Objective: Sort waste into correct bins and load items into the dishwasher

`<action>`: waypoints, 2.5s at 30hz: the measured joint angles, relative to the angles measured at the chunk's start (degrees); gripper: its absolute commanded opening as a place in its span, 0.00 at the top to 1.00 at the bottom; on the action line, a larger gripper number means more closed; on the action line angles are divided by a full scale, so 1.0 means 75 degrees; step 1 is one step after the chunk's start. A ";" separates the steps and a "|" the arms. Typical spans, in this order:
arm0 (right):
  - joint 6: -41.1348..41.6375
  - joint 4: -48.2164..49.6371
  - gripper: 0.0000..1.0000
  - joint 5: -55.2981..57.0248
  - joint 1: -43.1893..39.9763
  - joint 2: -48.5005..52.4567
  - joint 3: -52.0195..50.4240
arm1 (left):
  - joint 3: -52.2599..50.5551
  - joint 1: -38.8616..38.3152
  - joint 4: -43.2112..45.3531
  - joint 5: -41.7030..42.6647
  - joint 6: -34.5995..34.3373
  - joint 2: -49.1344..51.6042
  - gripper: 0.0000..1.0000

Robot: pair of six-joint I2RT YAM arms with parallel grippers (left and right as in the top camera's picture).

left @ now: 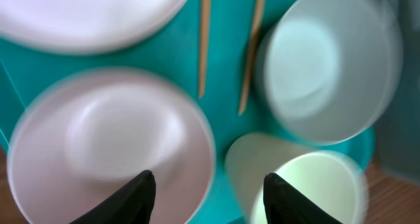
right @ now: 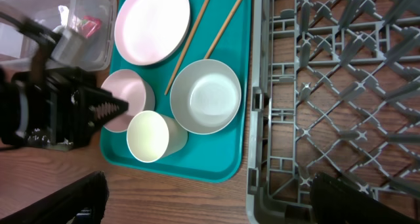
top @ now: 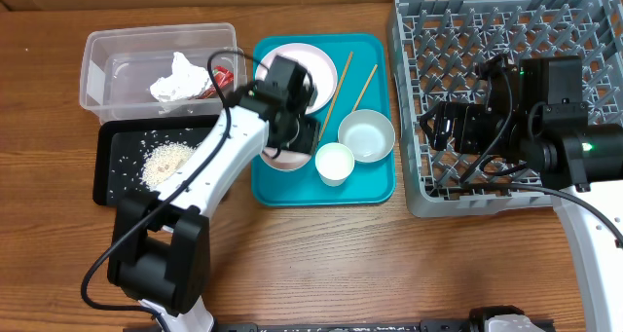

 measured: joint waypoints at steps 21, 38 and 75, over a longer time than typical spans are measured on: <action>-0.0003 0.0000 0.00 0.0000 0.0000 0.0000 0.0000 | 0.0825 -0.0539 -0.1413 0.0670 0.1918 0.1279 0.82; 0.0000 0.0009 0.00 -0.0015 0.0000 0.0000 0.0000 | 0.1883 -0.0463 -0.2967 0.0985 0.1900 0.1311 0.96; 0.0003 0.2460 0.00 -0.5257 0.0323 0.0000 0.0000 | 0.2830 0.1667 -0.4074 0.7289 0.3509 -0.0574 0.96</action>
